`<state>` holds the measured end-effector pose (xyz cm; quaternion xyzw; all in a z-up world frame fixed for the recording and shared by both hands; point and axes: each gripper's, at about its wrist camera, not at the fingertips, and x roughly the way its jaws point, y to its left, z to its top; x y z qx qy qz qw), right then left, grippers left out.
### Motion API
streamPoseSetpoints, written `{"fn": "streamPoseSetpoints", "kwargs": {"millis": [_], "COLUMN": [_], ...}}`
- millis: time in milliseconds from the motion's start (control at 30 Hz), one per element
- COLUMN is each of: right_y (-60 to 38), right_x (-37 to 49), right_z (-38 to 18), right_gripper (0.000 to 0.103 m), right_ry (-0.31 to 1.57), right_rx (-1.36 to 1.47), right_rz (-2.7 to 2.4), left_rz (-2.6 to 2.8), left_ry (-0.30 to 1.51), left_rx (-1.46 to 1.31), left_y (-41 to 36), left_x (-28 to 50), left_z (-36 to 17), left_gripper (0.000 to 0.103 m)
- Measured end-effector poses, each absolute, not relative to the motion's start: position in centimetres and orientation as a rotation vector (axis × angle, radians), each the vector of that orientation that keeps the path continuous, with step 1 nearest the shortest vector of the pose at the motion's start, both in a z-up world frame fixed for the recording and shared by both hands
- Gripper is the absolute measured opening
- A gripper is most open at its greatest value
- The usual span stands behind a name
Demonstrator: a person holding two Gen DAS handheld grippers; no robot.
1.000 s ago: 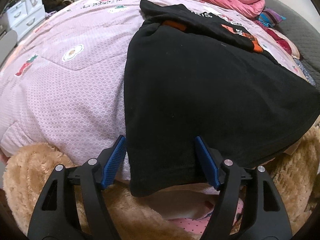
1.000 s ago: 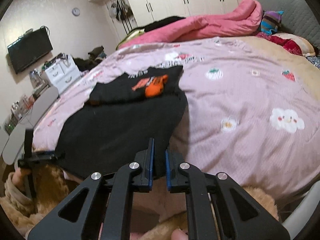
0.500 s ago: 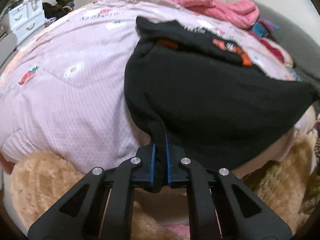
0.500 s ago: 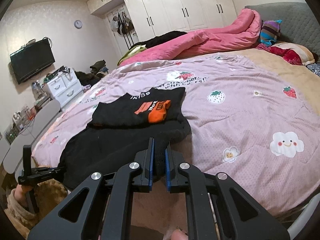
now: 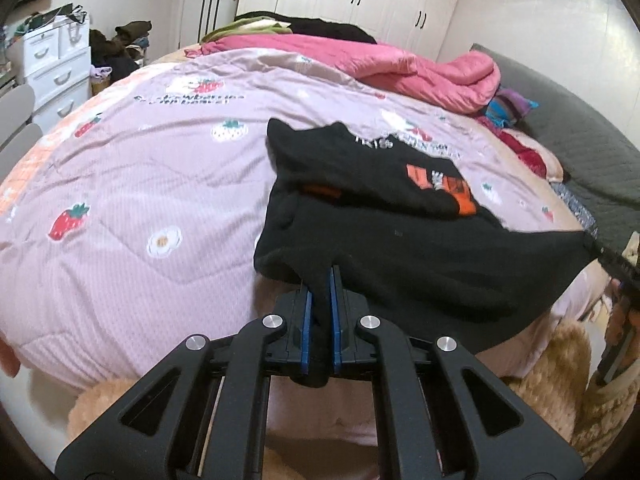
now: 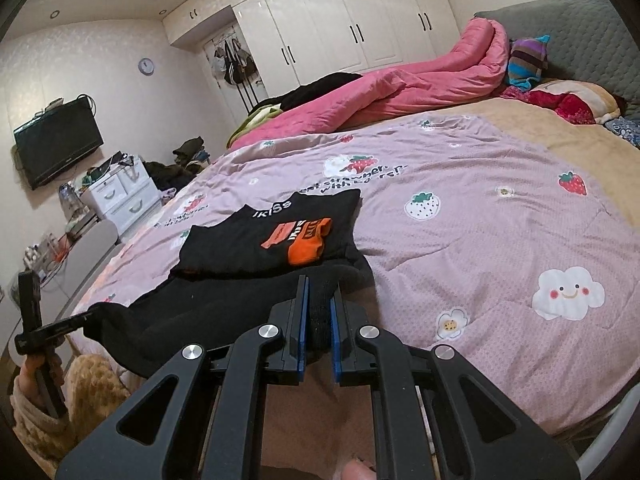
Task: Fold small clothes
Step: 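Lift the hem with both tools and fold it toward the collar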
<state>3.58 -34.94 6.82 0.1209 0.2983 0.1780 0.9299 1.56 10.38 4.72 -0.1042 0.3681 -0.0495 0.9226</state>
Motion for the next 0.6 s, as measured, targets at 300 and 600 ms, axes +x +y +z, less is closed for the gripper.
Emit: {"fn": "streamPoseSetpoints", "kwargs": {"millis": [300,600], "right_y": [-34.7,-34.1], "right_x": [5.4,7.4], "right_z": [8.1,10.2], "right_gripper": [0.008,0.008], "right_ry": [0.602,0.581], "right_rx": [0.265,0.265], "right_rz": [0.349,0.325], "left_rz": [-0.115,-0.112], "left_ry": [0.681,0.626], "left_rx": [-0.240,-0.256], "left_y": [11.0,11.8], "left_x": [3.5,5.8], "left_z": [7.3,9.1], "left_gripper": [0.002,0.002]}}
